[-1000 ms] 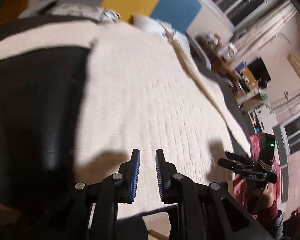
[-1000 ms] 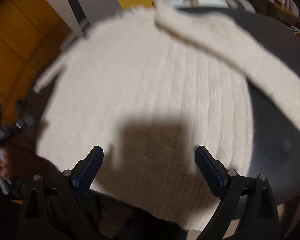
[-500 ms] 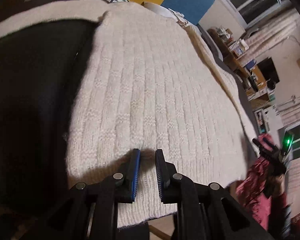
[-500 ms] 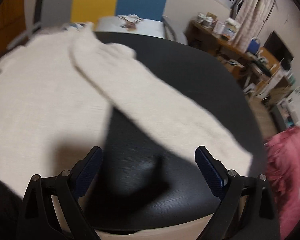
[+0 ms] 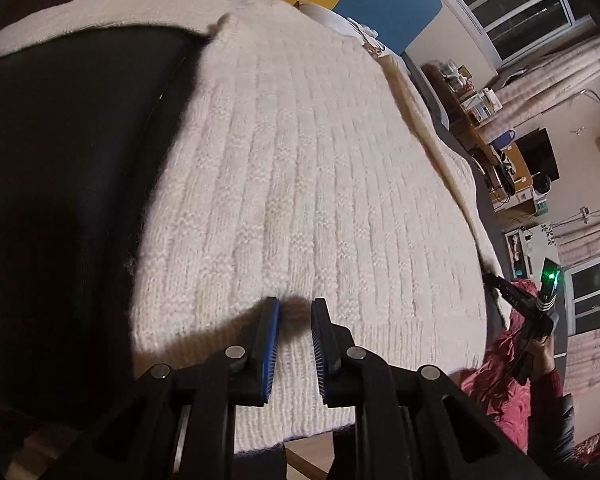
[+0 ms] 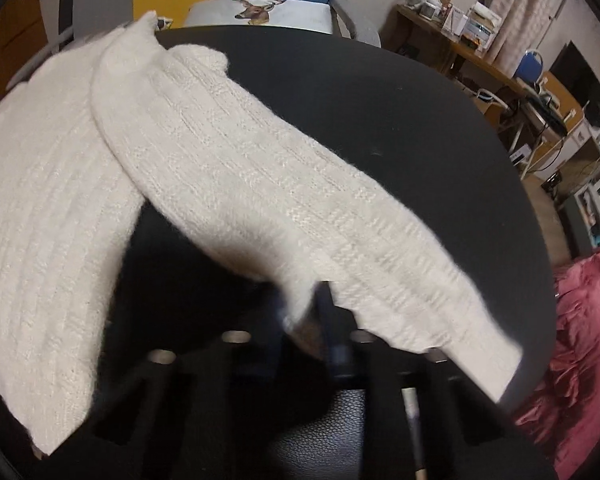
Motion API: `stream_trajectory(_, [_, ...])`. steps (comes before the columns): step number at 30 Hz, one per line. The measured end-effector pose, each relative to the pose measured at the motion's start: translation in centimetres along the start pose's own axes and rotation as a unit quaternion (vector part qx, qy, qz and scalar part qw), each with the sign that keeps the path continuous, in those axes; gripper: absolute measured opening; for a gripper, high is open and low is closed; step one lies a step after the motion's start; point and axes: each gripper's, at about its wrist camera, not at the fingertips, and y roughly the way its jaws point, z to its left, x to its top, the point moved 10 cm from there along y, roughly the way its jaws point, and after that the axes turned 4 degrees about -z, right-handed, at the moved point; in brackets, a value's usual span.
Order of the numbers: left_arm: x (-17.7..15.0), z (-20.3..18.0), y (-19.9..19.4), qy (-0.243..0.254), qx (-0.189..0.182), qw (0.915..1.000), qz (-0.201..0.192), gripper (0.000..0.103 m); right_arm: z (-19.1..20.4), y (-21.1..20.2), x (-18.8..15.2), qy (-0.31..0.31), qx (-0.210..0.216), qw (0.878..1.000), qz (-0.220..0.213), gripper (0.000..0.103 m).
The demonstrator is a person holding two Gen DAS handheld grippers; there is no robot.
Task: Fold clothes
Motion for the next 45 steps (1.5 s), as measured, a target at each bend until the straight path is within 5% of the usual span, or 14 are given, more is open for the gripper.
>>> stream_trajectory(12, [-0.5, -0.1, -0.6, 0.043, 0.022, 0.9987, 0.015, 0.015, -1.3, -6.3, 4.3, 0.057, 0.048, 0.996, -0.042, 0.011])
stream_trajectory(19, [-0.5, 0.0, -0.5, 0.040, 0.010, 0.9988, 0.026, 0.015, -7.7, -10.1, 10.9, 0.174, 0.069, 0.977, -0.104, 0.000])
stream_trajectory(23, [-0.6, 0.2, -0.6, 0.034, 0.004, 0.9990, 0.030, 0.015, -9.7, -8.4, 12.7, 0.203, 0.081, 0.972, -0.088, 0.001])
stream_trajectory(28, [-0.7, 0.2, -0.7, 0.029, -0.002, 0.9991, 0.031, 0.015, -4.6, -4.9, 9.9, 0.148, 0.140, 0.978, -0.033, 0.009])
stream_trajectory(35, [-0.8, 0.4, -0.9, 0.030, 0.004, 0.9990, 0.032, 0.015, 0.8, -2.3, 2.7, 0.081, 0.126, 0.989, 0.017, 0.011])
stream_trajectory(39, [-1.0, 0.3, -1.1, 0.034, 0.010, 0.9990, 0.026, 0.015, 3.0, -0.8, -1.0, 0.050, 0.117, 0.991, 0.042, 0.024])
stream_trajectory(45, [-1.1, 0.4, -1.2, 0.034, 0.005, 0.9992, 0.019, 0.015, 4.1, -1.4, -1.6, -0.012, 0.084, 0.996, -0.019, 0.033])
